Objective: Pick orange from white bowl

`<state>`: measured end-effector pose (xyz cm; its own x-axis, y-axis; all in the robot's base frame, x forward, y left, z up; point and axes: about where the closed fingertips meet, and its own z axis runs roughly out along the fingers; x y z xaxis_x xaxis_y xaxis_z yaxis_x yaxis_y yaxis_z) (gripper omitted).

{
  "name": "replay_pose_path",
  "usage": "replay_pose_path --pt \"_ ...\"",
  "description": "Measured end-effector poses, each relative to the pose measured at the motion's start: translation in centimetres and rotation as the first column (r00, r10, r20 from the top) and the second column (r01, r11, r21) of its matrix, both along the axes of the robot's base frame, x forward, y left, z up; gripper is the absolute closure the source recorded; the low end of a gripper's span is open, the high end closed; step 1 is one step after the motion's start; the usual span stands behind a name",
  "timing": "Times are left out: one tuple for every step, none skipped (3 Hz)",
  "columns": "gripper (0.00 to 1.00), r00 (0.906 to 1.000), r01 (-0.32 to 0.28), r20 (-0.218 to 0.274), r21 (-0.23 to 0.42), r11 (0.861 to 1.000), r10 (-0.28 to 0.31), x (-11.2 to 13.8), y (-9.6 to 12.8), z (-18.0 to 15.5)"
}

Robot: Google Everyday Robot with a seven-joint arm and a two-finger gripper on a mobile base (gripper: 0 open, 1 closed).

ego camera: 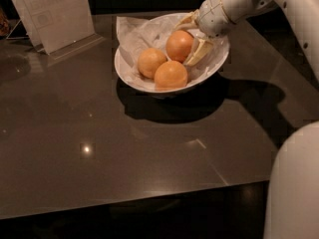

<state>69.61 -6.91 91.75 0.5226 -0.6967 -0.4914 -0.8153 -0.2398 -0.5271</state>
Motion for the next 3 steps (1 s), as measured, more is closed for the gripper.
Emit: replay_pose_path --pt "1.0 0.9925 0.048 0.109 0.067 0.997 -0.056 -1.7 1.5 4.0" --pt "1.0 0.974 0.051 0.206 0.203 0.978 -0.094 -2.7 2.9 7.5" --pt "1.0 0.974 0.051 0.206 0.203 0.978 -0.094 -2.7 2.9 7.5"
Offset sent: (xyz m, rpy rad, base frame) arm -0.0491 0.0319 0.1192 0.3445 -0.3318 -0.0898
